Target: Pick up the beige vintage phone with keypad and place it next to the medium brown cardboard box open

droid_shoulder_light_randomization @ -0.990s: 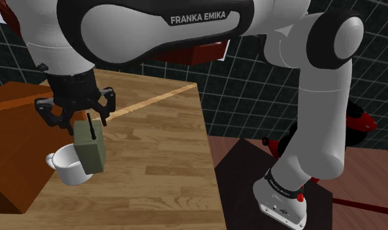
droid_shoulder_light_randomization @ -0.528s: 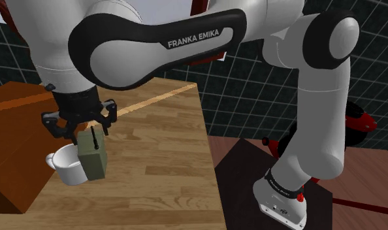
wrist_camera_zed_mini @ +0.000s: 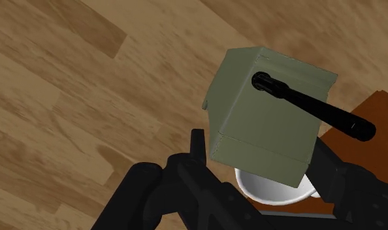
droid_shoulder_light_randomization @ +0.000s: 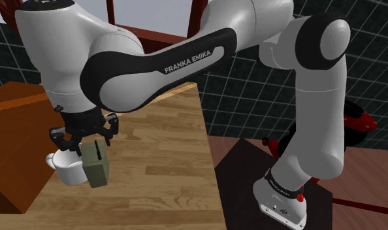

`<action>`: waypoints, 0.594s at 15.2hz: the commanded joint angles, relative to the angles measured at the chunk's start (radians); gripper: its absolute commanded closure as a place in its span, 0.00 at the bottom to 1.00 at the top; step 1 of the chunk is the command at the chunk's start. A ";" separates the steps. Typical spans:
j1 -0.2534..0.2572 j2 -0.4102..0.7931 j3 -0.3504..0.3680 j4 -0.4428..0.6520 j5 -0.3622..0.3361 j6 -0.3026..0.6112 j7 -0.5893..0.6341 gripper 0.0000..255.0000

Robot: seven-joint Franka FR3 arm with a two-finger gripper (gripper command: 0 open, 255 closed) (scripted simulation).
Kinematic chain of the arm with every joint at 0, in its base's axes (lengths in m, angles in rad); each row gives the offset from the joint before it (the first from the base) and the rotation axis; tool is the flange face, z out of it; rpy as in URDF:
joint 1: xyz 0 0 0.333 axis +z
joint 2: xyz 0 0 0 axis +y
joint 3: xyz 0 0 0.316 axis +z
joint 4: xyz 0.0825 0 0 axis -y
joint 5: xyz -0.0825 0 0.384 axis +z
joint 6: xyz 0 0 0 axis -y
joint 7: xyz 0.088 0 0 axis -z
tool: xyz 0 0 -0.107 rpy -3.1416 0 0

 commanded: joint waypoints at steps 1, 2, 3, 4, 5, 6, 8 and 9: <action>0.002 0.009 -0.005 -0.013 -0.009 0.020 0.007 1.00; 0.003 0.014 -0.008 -0.020 -0.013 0.031 0.011 1.00; 0.004 0.019 -0.011 -0.027 -0.018 0.041 0.014 1.00; 0.005 0.024 -0.014 -0.033 -0.023 0.051 0.018 1.00; 0.006 0.028 -0.016 -0.038 -0.026 0.058 0.021 1.00; 0.006 0.028 -0.016 -0.038 -0.026 0.058 0.021 1.00; 0.006 0.028 -0.016 -0.038 -0.026 0.058 0.021 1.00; 0.006 0.028 -0.016 -0.038 -0.026 0.058 0.021 1.00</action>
